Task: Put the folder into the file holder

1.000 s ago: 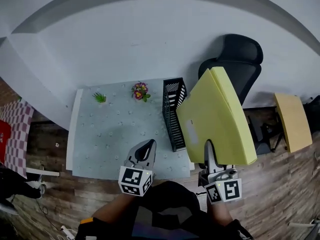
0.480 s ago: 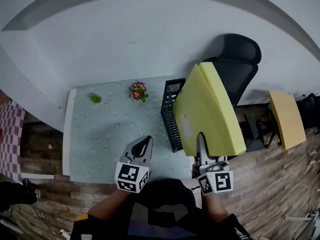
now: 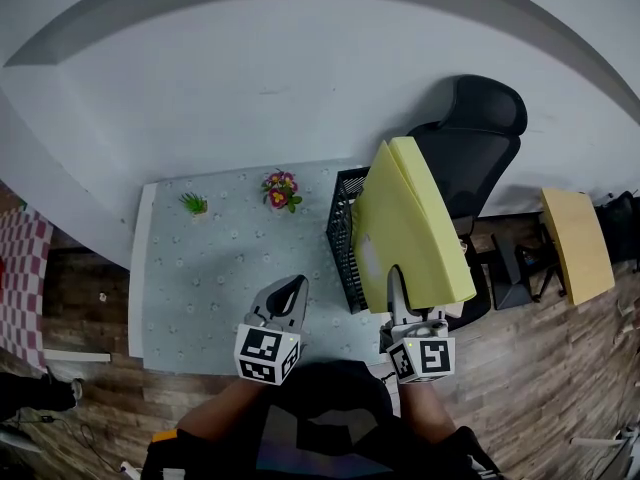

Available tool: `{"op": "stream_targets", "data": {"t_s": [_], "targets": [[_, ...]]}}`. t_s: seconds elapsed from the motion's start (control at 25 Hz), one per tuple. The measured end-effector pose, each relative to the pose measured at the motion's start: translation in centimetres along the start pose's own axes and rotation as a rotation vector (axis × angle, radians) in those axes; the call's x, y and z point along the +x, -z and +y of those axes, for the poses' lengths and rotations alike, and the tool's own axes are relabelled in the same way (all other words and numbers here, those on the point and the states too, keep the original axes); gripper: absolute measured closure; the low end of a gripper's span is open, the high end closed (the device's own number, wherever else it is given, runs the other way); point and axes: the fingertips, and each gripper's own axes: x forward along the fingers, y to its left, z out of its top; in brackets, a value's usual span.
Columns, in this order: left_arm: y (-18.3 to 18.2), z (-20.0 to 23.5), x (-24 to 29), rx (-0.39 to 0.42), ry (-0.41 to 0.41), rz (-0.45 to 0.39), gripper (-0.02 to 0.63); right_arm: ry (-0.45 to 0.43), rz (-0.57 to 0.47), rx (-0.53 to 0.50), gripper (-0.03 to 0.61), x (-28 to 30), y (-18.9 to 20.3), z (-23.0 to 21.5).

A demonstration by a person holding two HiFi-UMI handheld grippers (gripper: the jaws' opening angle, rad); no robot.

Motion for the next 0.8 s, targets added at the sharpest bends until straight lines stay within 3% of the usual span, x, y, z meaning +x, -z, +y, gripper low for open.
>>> {"op": "stream_targets", "data": {"t_s": [0.8], "targets": [[2.8,1.3,1.6,-0.035,-0.018,0.093,0.604,-0.022,-0.012,0.019,0.434,4.0,1.0,-0.2]]}}
